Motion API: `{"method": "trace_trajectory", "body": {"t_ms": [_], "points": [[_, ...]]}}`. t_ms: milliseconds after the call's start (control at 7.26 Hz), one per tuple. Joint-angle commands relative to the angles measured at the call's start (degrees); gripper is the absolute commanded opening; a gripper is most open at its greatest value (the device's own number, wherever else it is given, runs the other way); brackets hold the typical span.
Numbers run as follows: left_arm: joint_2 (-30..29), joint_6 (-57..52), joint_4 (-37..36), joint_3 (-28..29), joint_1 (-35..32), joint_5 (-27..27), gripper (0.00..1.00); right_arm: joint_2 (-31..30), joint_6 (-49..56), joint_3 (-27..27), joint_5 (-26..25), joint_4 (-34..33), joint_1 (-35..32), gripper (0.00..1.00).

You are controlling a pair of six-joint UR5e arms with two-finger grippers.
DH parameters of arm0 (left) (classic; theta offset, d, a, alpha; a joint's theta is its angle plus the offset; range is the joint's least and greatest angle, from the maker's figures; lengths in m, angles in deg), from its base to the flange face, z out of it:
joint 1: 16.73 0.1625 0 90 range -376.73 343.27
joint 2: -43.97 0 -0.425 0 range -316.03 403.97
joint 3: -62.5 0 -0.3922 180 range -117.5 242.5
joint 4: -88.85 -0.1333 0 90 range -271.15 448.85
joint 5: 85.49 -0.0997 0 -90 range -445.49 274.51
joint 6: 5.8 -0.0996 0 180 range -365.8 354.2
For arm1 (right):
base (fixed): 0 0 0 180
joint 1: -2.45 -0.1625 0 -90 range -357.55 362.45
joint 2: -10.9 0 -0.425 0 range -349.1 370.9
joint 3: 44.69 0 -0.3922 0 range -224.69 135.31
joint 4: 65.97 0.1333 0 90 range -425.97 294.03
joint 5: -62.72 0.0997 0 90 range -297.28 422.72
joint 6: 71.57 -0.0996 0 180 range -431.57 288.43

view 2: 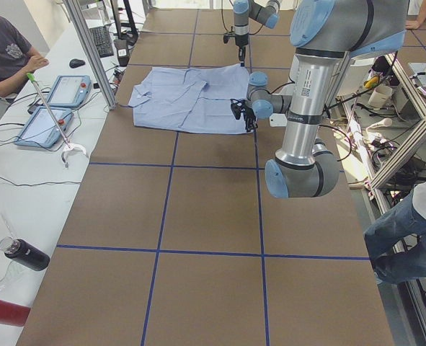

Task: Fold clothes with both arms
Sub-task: 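Grasp the bottom hem corners with both grippers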

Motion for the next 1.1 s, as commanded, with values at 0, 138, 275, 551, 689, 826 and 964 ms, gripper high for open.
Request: {"method": "trace_trajectory", "body": {"t_ms": [0, 138, 275, 551, 689, 826, 964], "points": [[-0.16, 0.00, -0.58, -0.19, 0.12, 0.00, 0.09, 0.00, 0.00, 0.01, 0.10, 0.00, -0.13, 0.00], [-0.07, 0.09, -0.58, -0.10, 0.04, -0.08, 0.10, 0.00, 0.00, 0.01, 0.10, 0.00, -0.13, 0.00], [-0.16, 0.09, -0.66, -0.10, -0.05, -0.08, 0.00, 0.00, 0.00, 0.01, 0.18, 0.00, -0.13, 0.00], [0.01, 0.00, -2.32, -3.50, -1.36, 0.18, 0.00, 0.00, 0.00, 0.88, 1.23, 0.00, -0.30, 0.00], [0.10, -0.17, -7.56, -8.14, -1.46, 0.53, 0.00, 0.00, 0.00, 1.23, 3.50, 0.17, -1.00, 0.00], [0.19, -0.17, -11.87, -11.67, -1.46, 0.53, 0.00, -0.35, 0.09, 1.67, 4.83, 0.52, -1.09, 0.00], [0.10, -0.17, -16.26, -15.70, -1.37, 0.62, 0.00, -1.04, 0.17, 3.59, 7.63, 0.44, -1.18, 0.00]]}}
